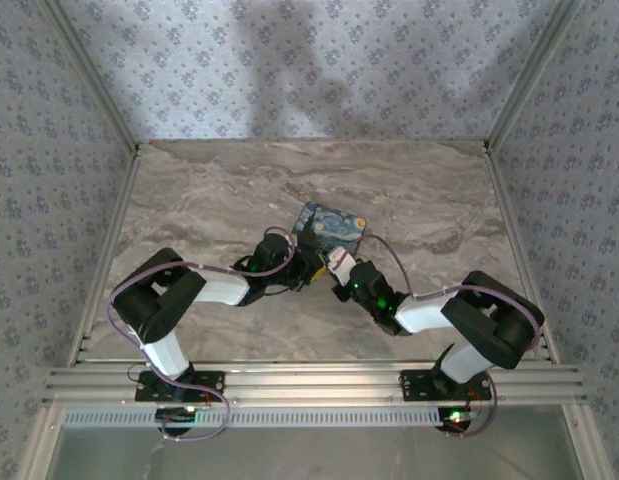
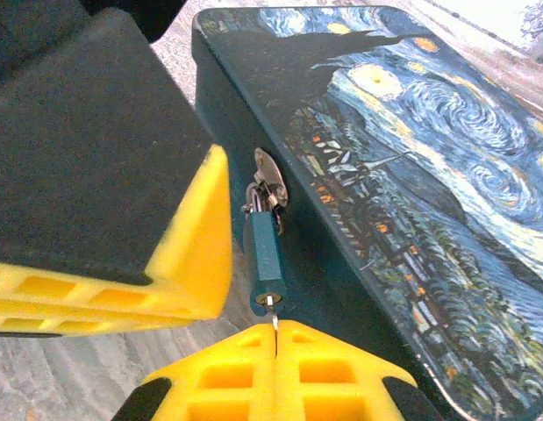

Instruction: Unlock the padlock with the key

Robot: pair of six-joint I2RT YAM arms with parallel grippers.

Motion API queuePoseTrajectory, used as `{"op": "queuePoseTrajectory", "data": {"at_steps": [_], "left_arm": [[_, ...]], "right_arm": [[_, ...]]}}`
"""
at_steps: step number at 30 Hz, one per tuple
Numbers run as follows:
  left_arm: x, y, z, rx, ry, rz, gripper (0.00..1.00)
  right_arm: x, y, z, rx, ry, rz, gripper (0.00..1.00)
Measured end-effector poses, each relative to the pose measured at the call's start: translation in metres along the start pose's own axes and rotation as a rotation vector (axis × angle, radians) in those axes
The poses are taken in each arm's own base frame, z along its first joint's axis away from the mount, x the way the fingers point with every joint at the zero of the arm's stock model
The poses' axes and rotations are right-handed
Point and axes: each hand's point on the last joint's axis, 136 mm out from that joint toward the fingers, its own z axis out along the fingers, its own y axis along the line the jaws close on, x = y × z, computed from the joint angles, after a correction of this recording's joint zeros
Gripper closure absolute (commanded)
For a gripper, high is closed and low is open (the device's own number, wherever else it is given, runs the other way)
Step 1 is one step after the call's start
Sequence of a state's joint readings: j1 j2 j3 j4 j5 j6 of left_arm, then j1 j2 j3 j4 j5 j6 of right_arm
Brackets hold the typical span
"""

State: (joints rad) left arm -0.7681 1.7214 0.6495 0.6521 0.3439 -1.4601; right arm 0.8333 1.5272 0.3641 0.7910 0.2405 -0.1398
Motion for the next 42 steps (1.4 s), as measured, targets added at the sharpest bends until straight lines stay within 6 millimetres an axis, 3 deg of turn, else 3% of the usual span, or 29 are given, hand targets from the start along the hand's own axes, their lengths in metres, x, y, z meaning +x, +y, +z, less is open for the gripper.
{"op": "queuePoseTrajectory", "data": {"at_steps": [5,9,17,30,36,42], "left_arm": [[-0.001,-0.002,-0.002,-0.001,-0.006,0.008,0.62],[-0.003,-0.004,-0.006,-0.002,-0.017,0.017,0.60],[-0.008,0.006,-0.006,-0.053,-0.029,0.021,0.61],[-0.010,0.006,-0.005,-0.090,-0.033,0.058,0.61],[-0.013,0.000,-0.001,-0.090,-0.040,0.077,0.66],[-0.010,0.008,0.004,-0.123,-0.031,0.084,0.73]], "right_arm": [[0.004,0.006,0.001,-0.014,0.011,-0.012,1.00],[0.008,0.014,0.001,-0.026,0.021,-0.046,1.00],[0.011,0.019,0.001,-0.019,0.029,-0.091,1.00],[0.007,0.022,0.001,-0.008,0.025,-0.119,1.00],[0.002,0.023,0.002,-0.006,0.015,-0.126,1.00],[0.000,0.024,0.002,-0.003,0.012,-0.127,1.00]]}}
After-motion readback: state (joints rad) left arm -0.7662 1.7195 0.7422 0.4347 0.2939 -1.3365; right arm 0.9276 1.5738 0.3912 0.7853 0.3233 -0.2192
